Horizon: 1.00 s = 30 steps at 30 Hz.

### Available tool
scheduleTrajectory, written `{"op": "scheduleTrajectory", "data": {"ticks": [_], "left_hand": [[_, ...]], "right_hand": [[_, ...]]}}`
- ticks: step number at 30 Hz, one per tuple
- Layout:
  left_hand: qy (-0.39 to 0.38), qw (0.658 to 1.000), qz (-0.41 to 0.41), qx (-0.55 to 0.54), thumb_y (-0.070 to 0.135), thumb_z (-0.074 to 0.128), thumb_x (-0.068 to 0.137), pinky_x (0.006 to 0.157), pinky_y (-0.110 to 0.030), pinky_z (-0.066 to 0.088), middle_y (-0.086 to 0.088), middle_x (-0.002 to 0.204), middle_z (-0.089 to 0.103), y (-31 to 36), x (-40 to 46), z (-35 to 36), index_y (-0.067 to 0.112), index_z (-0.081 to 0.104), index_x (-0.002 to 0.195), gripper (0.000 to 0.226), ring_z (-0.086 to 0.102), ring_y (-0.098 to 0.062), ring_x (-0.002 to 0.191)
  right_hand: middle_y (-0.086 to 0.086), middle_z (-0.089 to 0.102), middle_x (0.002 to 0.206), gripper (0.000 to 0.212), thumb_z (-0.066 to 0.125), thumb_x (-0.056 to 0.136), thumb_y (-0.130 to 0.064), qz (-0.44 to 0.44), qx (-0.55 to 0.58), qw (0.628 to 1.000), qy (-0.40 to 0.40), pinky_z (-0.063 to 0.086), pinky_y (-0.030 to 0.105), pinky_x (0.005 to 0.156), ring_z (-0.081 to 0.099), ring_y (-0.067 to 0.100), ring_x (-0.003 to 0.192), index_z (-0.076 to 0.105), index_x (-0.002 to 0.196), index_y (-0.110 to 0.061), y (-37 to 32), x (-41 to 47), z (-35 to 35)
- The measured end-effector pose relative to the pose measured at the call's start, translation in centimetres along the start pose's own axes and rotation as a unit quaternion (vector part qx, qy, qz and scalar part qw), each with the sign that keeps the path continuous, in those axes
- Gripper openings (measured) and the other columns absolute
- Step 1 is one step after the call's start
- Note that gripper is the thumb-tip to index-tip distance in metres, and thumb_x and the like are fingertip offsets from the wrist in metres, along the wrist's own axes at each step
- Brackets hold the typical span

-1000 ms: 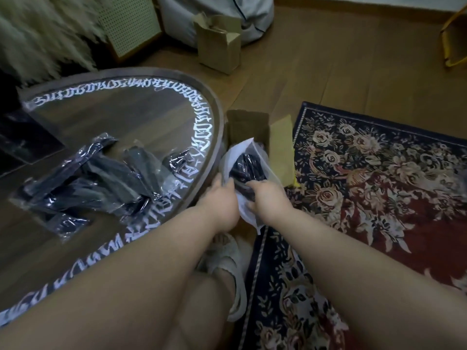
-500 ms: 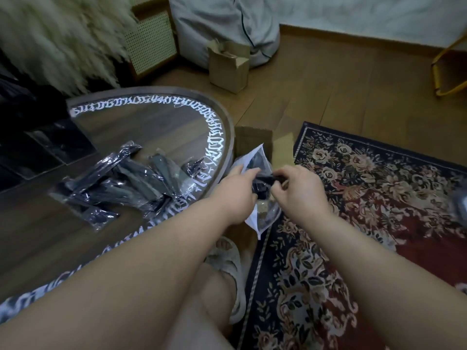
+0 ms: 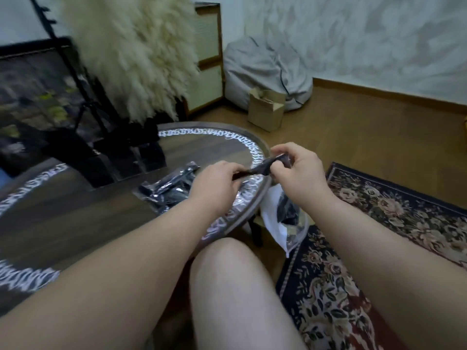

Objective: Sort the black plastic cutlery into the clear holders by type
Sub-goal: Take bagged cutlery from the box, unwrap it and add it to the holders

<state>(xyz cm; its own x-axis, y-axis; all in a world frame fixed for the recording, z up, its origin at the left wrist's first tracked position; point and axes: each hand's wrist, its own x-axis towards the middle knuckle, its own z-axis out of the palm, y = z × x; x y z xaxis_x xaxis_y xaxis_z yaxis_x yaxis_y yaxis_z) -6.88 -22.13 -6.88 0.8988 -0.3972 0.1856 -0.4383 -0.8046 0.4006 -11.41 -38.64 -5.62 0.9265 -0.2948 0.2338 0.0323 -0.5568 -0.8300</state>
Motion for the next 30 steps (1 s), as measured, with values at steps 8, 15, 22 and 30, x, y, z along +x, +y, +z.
{"op": "scheduleTrajectory", "data": {"ticks": [8, 15, 22, 30], "left_hand": [[0.009, 0.988, -0.152, 0.018, 0.029, 0.062, 0.089, 0.099, -0.036, 0.044, 0.002, 0.129, 0.058, -10.0, -4.4, -2.1, 0.028, 0.052, 0.134, 0.046, 0.052, -0.020, 0.120], [0.023, 0.967, -0.253, 0.008, 0.034, 0.065, 0.087, 0.105, -0.035, 0.034, 0.000, 0.142, 0.043, -16.5, -5.5, -1.3, 0.031, 0.044, 0.140, 0.056, 0.039, -0.025, 0.128], [-0.028, 0.968, -0.250, 0.000, 0.040, 0.059, 0.090, 0.110, -0.038, 0.028, 0.002, 0.155, 0.026, -18.2, -3.7, 0.8, 0.041, 0.027, 0.147, 0.064, 0.027, -0.027, 0.137], [0.036, 0.975, -0.219, -0.033, 0.024, 0.051, 0.096, 0.107, -0.032, 0.033, 0.006, 0.138, 0.052, -17.7, -2.0, 0.8, 0.027, 0.055, 0.134, 0.038, 0.039, -0.022, 0.128]], "right_hand": [[0.000, 0.061, 0.086, 0.037, 0.052, 0.091, -0.024, -0.023, -0.086, 0.988, -0.123, 0.037, 0.029, 0.057, 0.056, 0.019, 0.074, 0.048, 0.127, -0.021, -3.5, 4.3, 11.4], [0.010, 0.058, 0.121, 0.061, 0.057, 0.093, -0.033, -0.061, -0.178, 0.967, -0.173, 0.045, 0.034, 0.077, 0.057, 0.032, 0.104, 0.029, 0.145, -0.019, -3.0, 5.9, 18.2], [0.002, 0.063, 0.112, 0.041, 0.058, 0.090, -0.029, -0.140, -0.262, 0.930, -0.216, 0.048, 0.033, 0.082, 0.059, 0.025, 0.103, 0.051, 0.130, -0.024, -2.1, 5.6, 21.1], [0.002, 0.069, 0.103, 0.041, 0.045, 0.093, -0.018, -0.103, -0.255, 0.930, -0.244, 0.041, 0.029, 0.070, 0.061, 0.025, 0.097, 0.051, 0.132, -0.025, -2.1, 5.7, 21.3]]}}
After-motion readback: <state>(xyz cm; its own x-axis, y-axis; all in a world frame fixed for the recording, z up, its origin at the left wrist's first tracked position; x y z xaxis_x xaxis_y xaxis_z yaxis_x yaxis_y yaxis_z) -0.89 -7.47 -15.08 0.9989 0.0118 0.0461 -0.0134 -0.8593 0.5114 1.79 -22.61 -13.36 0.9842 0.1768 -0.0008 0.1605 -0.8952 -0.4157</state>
